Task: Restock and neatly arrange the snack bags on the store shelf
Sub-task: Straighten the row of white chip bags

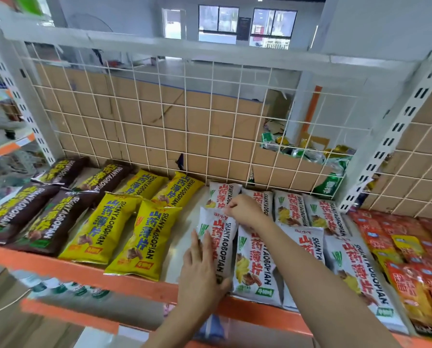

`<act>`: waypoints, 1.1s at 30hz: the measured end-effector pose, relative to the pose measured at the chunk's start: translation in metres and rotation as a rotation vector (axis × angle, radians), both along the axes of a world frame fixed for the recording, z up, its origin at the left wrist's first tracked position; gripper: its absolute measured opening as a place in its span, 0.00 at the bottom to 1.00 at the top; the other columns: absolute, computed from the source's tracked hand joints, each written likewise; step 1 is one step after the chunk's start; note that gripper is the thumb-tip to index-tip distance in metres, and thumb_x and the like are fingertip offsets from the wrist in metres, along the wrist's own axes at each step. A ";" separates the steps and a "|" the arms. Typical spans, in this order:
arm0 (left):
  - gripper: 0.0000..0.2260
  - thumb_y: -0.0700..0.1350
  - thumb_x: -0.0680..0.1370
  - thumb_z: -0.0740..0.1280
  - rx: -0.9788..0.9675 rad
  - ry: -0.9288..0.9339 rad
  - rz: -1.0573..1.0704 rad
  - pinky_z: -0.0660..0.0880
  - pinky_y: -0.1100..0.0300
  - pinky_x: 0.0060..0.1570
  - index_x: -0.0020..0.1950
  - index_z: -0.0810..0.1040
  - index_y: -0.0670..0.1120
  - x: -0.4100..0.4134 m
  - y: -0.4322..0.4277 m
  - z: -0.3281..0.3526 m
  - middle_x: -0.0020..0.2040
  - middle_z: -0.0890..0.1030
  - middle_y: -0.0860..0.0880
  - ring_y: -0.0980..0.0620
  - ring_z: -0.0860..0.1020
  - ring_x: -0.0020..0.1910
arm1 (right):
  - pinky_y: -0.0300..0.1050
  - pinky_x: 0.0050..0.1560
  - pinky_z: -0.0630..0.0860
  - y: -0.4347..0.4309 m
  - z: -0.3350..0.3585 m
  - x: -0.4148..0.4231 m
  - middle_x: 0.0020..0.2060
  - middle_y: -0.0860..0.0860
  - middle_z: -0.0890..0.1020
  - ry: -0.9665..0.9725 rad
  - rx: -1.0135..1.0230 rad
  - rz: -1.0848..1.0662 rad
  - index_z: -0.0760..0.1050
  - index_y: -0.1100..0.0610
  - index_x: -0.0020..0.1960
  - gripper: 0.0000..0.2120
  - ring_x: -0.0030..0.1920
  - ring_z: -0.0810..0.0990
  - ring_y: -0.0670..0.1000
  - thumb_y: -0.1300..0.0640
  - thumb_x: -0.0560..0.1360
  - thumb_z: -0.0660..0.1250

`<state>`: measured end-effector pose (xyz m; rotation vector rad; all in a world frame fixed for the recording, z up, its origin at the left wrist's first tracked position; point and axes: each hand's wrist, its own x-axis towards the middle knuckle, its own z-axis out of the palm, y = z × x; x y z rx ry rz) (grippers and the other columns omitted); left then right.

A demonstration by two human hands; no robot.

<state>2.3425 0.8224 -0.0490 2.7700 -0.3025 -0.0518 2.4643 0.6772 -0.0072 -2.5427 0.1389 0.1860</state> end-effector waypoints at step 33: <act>0.40 0.66 0.65 0.51 -0.077 -0.104 -0.220 0.62 0.47 0.68 0.74 0.62 0.50 -0.026 -0.075 -0.011 0.76 0.57 0.47 0.43 0.60 0.73 | 0.49 0.56 0.68 -0.070 0.016 -0.034 0.40 0.50 0.80 0.023 -0.250 0.139 0.80 0.59 0.47 0.10 0.45 0.78 0.53 0.52 0.76 0.65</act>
